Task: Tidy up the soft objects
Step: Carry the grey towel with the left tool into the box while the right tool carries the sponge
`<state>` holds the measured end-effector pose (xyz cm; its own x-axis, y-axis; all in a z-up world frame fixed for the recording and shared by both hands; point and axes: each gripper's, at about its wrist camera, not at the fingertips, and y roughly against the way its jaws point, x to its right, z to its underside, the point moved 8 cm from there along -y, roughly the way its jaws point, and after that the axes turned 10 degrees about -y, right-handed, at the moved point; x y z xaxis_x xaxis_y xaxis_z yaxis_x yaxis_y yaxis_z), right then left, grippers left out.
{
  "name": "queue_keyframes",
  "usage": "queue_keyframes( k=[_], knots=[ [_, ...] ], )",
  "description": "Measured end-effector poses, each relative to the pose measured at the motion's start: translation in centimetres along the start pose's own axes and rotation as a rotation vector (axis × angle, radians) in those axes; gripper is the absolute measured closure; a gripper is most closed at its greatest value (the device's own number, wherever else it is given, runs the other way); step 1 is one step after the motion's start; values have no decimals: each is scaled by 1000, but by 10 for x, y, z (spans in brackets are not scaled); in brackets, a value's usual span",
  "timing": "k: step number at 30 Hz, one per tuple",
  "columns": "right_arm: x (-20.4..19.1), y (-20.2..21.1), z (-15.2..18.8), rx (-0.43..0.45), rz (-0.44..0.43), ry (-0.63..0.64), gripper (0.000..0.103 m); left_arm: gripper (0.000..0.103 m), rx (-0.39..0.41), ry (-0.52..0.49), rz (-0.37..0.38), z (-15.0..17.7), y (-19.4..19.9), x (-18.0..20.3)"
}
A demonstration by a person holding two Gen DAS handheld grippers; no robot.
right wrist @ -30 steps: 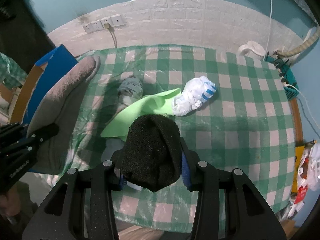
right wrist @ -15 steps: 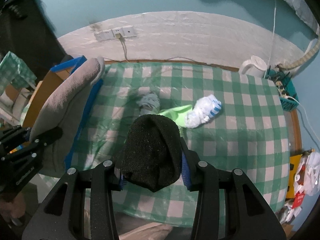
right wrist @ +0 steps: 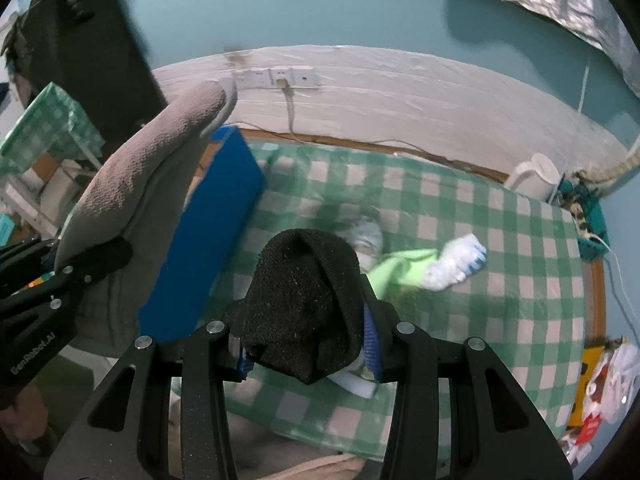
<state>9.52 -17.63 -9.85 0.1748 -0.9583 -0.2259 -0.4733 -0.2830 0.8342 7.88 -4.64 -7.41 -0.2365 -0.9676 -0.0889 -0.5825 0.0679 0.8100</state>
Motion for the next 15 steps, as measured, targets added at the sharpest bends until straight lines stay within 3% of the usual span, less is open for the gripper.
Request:
queue_keyframes(
  k=[15],
  knots=[
    [-90,-23,-8,-41,-59,103,61,87,-34,106,-46,35,-7,-70]
  ],
)
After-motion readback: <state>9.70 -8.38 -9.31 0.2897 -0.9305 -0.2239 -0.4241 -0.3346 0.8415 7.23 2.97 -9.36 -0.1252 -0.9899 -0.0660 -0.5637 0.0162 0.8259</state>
